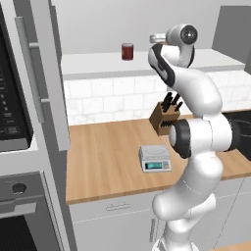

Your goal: Pick the honey bottle and place it on the digital scale for weighing, and close the cabinet.

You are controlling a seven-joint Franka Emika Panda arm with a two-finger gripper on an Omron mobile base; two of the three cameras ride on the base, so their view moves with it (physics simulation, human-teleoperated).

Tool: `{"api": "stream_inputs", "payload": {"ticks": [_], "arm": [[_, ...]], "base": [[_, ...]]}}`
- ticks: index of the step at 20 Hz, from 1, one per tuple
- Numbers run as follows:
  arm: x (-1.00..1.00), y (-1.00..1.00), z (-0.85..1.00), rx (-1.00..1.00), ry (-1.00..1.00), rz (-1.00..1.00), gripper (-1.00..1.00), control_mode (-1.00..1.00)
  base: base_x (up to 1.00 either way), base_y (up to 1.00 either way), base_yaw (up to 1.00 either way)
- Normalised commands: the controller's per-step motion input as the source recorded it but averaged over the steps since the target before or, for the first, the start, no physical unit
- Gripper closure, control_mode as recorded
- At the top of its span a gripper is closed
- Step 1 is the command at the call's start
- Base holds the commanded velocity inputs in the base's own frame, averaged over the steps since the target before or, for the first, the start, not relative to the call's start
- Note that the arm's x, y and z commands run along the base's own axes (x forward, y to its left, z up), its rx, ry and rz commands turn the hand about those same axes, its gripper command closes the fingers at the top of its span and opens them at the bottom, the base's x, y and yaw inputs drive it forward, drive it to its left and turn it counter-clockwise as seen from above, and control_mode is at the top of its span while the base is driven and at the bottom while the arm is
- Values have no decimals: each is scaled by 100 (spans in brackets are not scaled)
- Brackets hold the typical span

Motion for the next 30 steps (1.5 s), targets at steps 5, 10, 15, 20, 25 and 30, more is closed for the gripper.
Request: {"api": "stream_inputs", "payload": {"ticks": [5,10,15,20,25,30], "arm": [[37,-5,0,0,4,0,-100,-100],[27,-9,0,0,3,1,-100,-100],[22,-9,-1,0,3,1,-100,-100],[9,-14,-10,0,1,3,100,-100],[0,-22,-7,0,0,5,100,-100],[-41,-1,11,7,-7,3,100,-100]], "base": [[0,0,0],[0,0,0],[0,0,0],[0,0,0],[0,0,0],[0,0,0]]}}
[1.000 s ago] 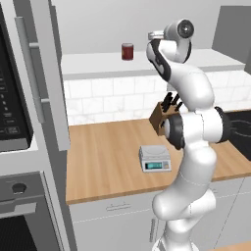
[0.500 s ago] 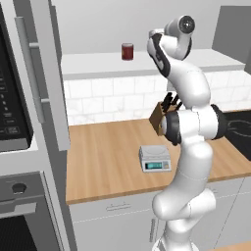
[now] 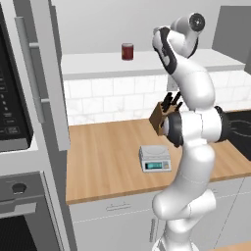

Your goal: Pick the honey bottle and place it on the digital scale for weighing, and close the cabinet.

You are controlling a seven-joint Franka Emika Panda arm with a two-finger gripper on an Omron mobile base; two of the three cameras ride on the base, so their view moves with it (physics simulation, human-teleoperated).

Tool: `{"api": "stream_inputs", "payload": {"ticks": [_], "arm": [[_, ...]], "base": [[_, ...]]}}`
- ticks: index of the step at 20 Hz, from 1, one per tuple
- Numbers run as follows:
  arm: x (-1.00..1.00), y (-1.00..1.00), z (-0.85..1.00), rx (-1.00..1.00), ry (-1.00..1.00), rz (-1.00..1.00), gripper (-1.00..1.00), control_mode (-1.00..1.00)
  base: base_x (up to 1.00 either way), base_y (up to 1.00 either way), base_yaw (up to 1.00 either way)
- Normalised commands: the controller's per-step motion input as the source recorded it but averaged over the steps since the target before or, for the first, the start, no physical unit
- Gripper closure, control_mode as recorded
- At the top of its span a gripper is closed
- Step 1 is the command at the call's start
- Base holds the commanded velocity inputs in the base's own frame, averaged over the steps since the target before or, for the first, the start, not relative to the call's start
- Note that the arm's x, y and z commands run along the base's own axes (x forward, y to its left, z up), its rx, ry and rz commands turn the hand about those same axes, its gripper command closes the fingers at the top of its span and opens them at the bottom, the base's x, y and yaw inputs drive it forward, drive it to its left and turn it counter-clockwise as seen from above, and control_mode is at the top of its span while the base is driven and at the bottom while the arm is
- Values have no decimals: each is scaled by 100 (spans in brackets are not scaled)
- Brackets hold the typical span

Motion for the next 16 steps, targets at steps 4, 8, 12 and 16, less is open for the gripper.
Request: {"api": "stream_inputs", "payload": {"ticks": [4,8,12,16], "arm": [[-48,0,2,8,-6,4,100,-100],[-53,0,0,2,-7,4,100,-100],[-84,-6,3,0,-17,5,100,-100],[-98,-5,3,4,-9,0,100,-100]], "base": [[0,0,0],[0,0,0],[0,0,0],[0,0,0]]}}
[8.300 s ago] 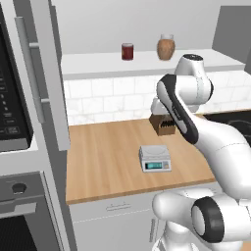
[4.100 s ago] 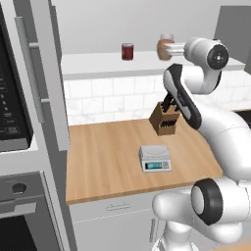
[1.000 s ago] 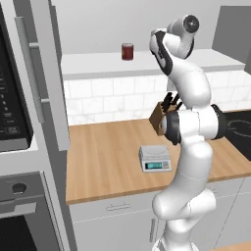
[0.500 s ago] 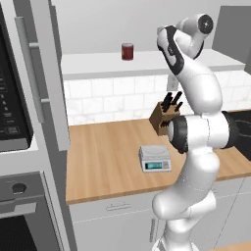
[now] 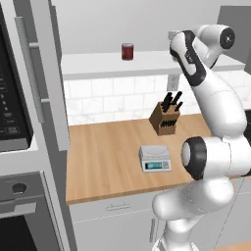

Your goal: Pick the honey bottle and place it on the digital scale for weighing, and close the cabinet.

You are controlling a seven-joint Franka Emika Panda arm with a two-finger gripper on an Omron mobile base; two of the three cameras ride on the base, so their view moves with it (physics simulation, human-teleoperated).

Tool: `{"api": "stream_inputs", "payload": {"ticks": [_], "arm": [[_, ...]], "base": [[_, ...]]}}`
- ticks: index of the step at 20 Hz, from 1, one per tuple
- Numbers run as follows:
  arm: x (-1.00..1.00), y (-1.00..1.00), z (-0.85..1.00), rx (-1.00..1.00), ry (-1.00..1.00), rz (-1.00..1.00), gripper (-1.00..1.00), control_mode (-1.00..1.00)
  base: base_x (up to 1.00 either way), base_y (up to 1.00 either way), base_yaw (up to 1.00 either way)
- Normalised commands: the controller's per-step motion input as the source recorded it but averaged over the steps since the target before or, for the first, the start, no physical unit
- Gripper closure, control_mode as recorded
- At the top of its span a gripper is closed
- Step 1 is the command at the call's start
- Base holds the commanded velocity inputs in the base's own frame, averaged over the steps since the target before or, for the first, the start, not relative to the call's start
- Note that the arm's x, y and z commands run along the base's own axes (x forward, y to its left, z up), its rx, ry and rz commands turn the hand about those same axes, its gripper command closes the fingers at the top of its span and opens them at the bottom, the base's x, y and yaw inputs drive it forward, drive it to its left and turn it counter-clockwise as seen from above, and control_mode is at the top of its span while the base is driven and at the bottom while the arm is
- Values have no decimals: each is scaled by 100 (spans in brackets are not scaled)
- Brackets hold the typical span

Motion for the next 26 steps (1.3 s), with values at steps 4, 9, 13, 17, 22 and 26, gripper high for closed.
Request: {"api": "stream_inputs", "payload": {"ticks": [4,9,13,17,22,26], "arm": [[-100,0,18,1,4,2,100,-100],[-100,0,4,0,15,18,100,-100],[-79,31,-47,3,3,44,100,-100],[-35,51,-79,0,-17,54,100,-100],[-2,28,-72,0,-9,43,100,-100],[6,7,-61,0,0,28,100,-100]], "base": [[0,0,0],[0,0,0],[0,0,0],[0,0,0],[0,0,0],[0,0,0]]}}
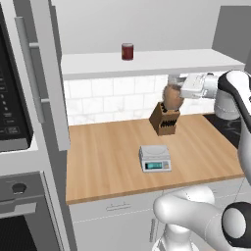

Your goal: Pick the honey bottle and place it on the digital scale for weighing, and close the cabinet.

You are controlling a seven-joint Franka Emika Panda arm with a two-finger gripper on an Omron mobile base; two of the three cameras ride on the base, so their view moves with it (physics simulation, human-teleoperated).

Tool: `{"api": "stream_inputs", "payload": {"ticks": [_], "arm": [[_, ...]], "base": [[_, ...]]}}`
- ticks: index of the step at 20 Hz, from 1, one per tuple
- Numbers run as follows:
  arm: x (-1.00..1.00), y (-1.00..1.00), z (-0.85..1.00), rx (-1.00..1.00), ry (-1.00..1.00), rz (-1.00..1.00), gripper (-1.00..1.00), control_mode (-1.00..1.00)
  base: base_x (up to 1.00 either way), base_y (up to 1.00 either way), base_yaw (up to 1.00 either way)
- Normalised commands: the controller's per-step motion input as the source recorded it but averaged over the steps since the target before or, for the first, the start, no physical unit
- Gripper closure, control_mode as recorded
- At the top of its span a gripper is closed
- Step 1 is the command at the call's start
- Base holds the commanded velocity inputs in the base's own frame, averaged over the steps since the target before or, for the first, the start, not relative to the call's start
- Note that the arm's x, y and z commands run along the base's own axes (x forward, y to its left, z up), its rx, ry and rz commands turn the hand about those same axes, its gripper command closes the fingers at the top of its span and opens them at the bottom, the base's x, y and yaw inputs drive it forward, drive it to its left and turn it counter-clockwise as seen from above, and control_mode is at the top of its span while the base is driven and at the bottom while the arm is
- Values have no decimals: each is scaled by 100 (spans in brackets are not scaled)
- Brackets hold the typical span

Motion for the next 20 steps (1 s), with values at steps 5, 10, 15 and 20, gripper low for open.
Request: {"api": "stream_inputs", "payload": {"ticks": [5,10,15,20], "arm": [[16,0,-66,0,-1,18,100,-100],[17,0,-67,0,-6,9,100,-100],[24,0,-76,0,-3,6,100,-100],[20,6,-61,0,0,5,100,-100]], "base": [[0,0,0],[0,0,0],[0,0,0],[0,0,0]]}}
